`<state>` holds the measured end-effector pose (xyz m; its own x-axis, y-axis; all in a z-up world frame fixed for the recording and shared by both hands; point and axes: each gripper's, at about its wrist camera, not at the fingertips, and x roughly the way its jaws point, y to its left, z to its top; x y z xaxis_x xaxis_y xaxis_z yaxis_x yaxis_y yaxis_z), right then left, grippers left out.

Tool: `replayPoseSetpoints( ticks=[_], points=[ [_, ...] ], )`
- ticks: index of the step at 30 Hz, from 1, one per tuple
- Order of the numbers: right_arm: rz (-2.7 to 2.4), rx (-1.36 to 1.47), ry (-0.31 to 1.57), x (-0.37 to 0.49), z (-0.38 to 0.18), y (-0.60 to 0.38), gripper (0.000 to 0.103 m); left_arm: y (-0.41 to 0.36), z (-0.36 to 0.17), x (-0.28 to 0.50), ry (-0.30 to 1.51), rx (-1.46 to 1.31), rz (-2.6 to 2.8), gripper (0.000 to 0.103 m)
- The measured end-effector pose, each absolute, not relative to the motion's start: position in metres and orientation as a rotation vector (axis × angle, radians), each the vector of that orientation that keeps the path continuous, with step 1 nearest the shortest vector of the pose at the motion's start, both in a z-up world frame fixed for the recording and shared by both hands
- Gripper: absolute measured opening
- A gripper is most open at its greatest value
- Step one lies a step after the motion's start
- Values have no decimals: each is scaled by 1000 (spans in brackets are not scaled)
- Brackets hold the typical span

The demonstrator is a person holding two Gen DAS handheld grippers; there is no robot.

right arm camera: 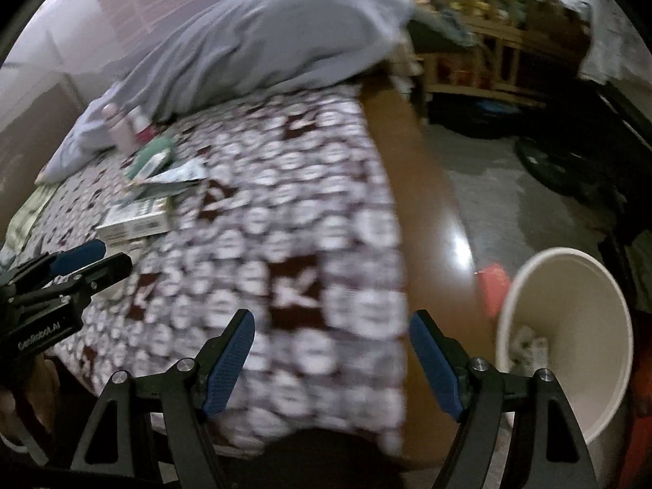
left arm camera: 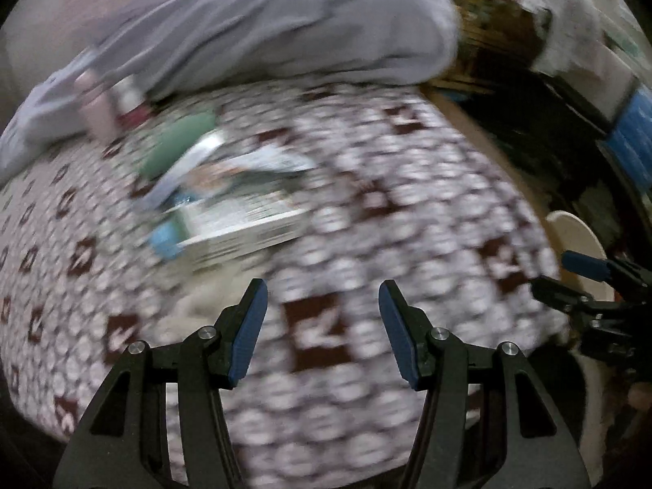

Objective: Collect trash
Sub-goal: 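Move both tools back to the trash pile on the bed, then grasp the white plush toy with the left tool while the right tool grasps the Watermelon Frost box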

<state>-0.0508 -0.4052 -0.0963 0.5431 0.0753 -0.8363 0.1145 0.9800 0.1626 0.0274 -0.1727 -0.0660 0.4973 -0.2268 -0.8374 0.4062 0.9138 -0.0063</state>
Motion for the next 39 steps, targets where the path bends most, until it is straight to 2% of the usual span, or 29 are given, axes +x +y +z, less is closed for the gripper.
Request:
replayPoseSetpoints(
  ticks=[7,10,16,18,22,29,34,39],
  points=[
    [92,131,1015,-22,-97,-348,76,-98,-93,52,1044,93,-226,56],
    [119,116,1023,-10,-100,-332,77,-90,-103,62,1062,24,-256,67],
    [144,95,1039,5,-104,-311,77,-100,-119,78,1118,-85,-363,70],
    [143,94,1036,8,-102,-309,77,-102,-123,79,1160,-88,-415,45],
    [141,98,1032,12,-100,-307,77,-95,-117,69,1180,-53,-499,42],
    [152,87,1039,14,-102,-299,77,-43,-70,42,1111,19,-478,42],
    [151,113,1041,16,-104,-299,77,-8,-58,68,1021,11,-318,42],
    [154,104,1043,12,-102,-295,77,-36,-72,101,993,26,-287,42]
  ],
)
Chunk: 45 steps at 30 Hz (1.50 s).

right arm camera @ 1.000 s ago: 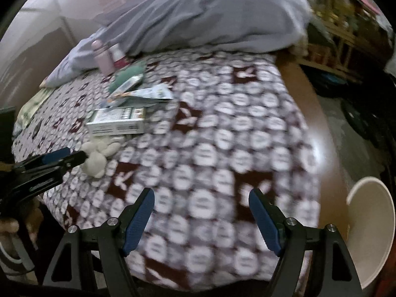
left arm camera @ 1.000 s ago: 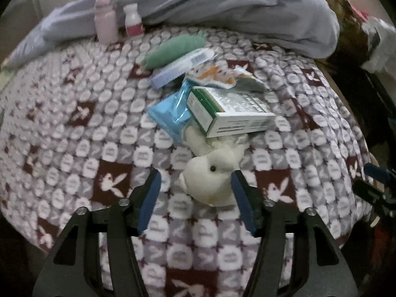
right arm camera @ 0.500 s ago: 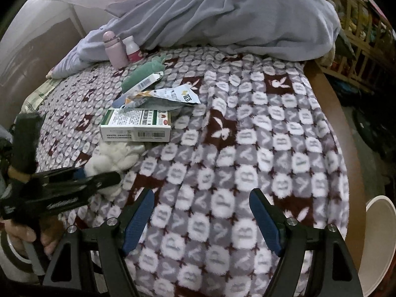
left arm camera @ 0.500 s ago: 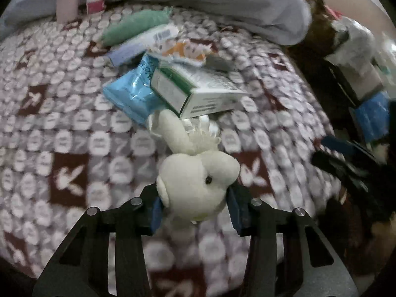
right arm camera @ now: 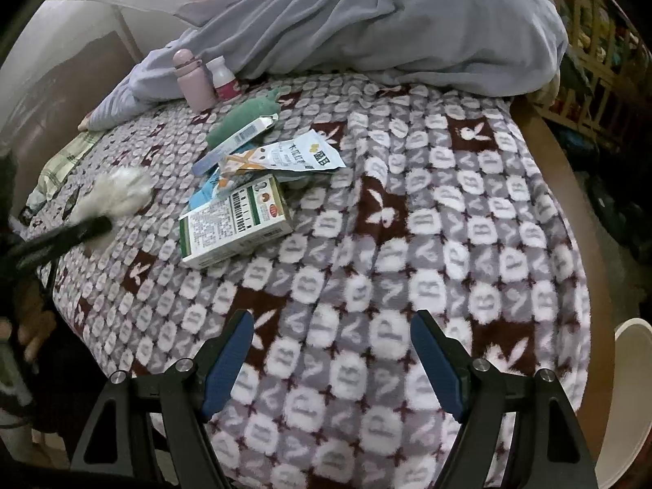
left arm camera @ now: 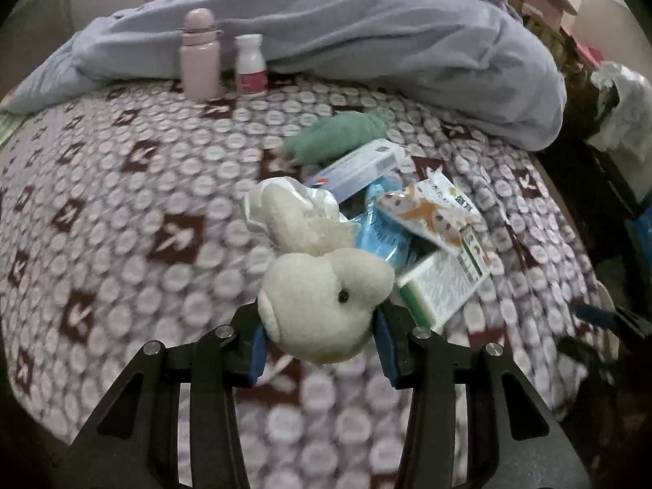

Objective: Collect trash
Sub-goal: 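Grasp the white plush toy with the left tool while the right tool grasps the Watermelon Frost box, then carry the plush toy and Watermelon Frost box over the cream bucket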

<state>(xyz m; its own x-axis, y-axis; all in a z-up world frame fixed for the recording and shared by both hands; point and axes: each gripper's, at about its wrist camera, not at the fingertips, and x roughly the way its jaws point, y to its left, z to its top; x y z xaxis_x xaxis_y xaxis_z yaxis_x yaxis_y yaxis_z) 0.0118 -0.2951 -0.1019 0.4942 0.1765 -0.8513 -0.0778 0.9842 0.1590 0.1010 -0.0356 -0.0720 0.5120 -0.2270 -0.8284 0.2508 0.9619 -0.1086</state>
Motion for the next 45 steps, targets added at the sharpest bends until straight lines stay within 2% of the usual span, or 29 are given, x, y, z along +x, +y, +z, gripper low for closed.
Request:
replayPoseSetpoints(
  ticks=[3,9,19,26,29,37,45],
  points=[
    [140,85,1040,8,-98,-297,77,-67,-94,101,1071,66,-353,42],
    [84,119,1027,8,-91,-316,78,-89,-94,50,1121,86,-571,42],
    [165,142,1052,43,-103,-262,78,-21,-69,36,1027,64,-431,42],
    [166,53,1134,92,-138,-220,79,-2,-69,24,1118,-81,-534,42],
    [163,53,1141,86,-145,-226,54,-4,-68,10,1153,-112,-601,42],
    [182,41,1076,23,-110,-270,54,-27,-57,-25,1160,-49,-671,42],
    [95,21,1003,-3,-89,-309,54,-40,-25,-45,1078,-26,-742,42]
  ],
)
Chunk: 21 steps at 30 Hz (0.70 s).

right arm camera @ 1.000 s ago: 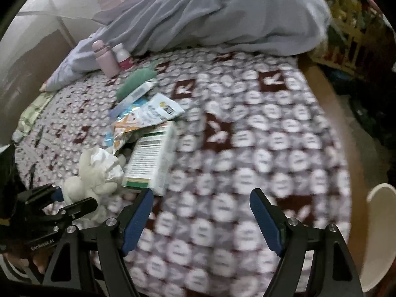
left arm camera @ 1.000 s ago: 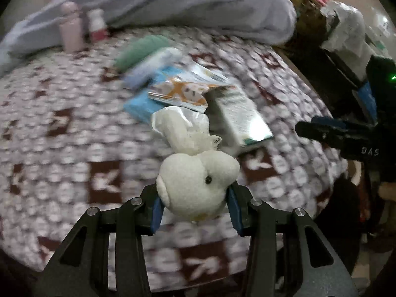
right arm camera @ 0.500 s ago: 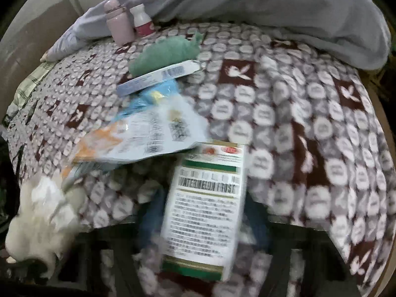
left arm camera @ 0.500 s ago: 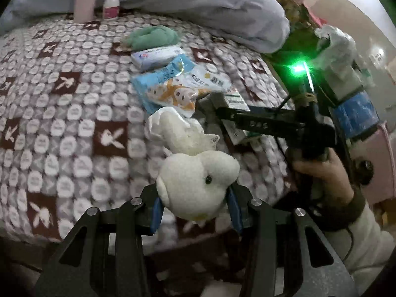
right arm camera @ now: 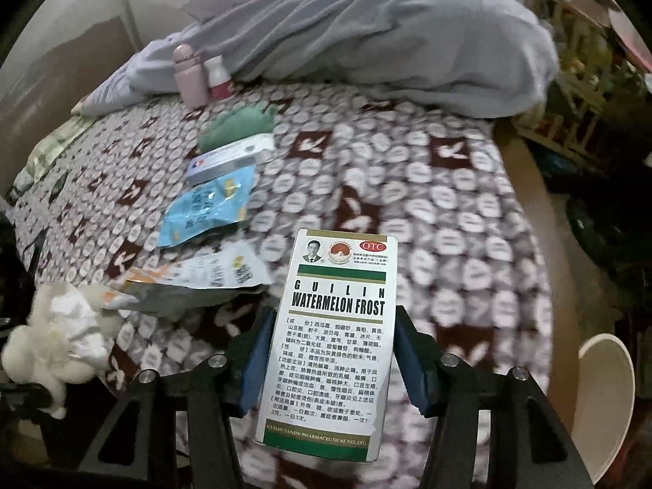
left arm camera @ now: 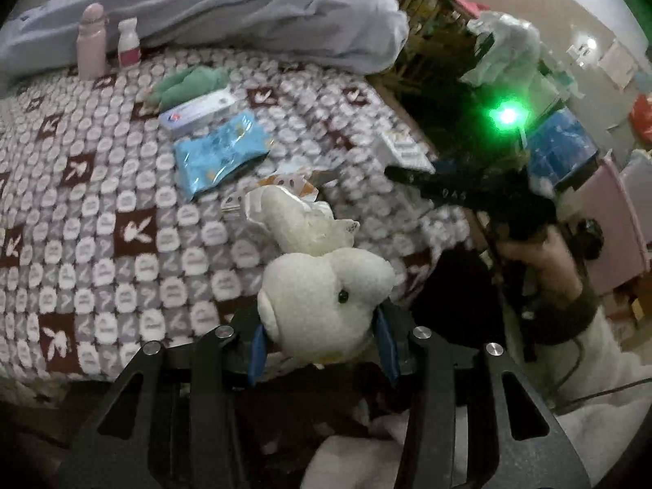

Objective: Collect trash
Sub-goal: 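Carry the plush toy and Watermelon Frost box over the cream bucket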

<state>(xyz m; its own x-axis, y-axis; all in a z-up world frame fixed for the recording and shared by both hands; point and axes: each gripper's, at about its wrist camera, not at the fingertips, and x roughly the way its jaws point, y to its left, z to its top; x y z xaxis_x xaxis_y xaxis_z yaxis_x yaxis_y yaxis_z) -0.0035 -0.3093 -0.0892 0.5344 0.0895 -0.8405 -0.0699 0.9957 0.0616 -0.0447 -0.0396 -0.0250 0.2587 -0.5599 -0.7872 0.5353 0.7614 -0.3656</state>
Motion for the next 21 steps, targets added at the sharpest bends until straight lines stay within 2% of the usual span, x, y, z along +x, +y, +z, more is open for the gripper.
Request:
replayPoseSetpoints(
  ticks=[4,9,17,21],
  points=[
    [179,137,956,-18,-75,-321,54,-49,-17,-41,1021,87,-650,42],
    [288,149,931,-16,-67,-295,54,-45,-35,-35,1125,58,-644,42],
    [427,31,1041,8,-117,-202,54,-23,-41,-52,1150,65,-590,42],
    [420,31,1090,17,-143,-191,53,4,-29,-54,1125,30,-538,42]
  ],
)
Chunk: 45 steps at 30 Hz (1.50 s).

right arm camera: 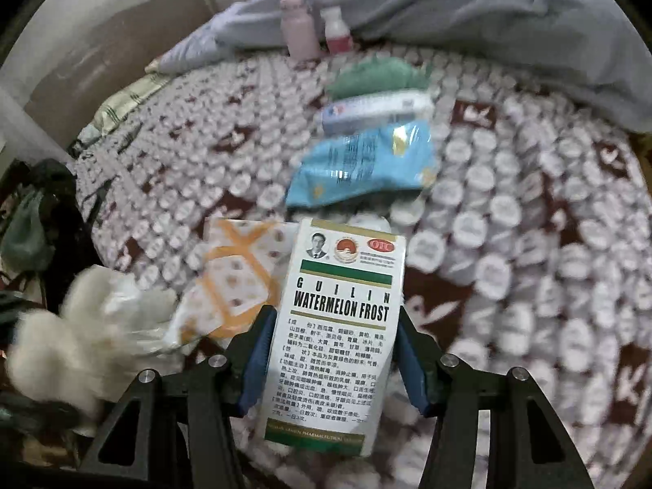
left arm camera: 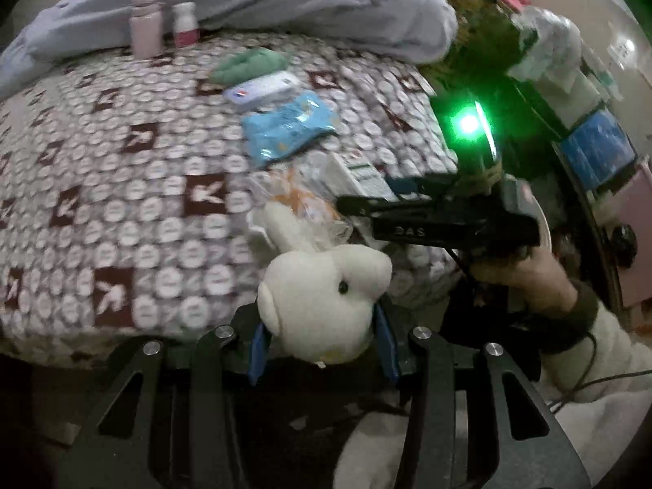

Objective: Collect trash
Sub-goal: 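Carry the plush toy and Watermelon Frost box over the cream bucket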

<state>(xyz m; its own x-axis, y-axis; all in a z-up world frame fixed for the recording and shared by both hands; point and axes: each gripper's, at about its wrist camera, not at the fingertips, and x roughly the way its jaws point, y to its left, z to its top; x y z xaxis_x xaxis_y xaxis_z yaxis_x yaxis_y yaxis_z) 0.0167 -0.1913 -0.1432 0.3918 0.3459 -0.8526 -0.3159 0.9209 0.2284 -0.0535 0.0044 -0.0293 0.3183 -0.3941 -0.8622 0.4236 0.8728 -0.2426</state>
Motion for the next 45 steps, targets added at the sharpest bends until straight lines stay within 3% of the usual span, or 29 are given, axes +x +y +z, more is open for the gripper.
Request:
replayPoseSetpoints(
  ticks=[9,20,45],
  points=[
    [418,22,1048,11,-126,-199,52,19,13,-42,987,-12,-500,42],
    [227,40,924,-26,-73,-293,52,-105,-6,-25,973,47,-651,42],
    [-226,227,913,-117,-79,-519,52,-346,-35,-43,957,245,-875,42]
  ],
)
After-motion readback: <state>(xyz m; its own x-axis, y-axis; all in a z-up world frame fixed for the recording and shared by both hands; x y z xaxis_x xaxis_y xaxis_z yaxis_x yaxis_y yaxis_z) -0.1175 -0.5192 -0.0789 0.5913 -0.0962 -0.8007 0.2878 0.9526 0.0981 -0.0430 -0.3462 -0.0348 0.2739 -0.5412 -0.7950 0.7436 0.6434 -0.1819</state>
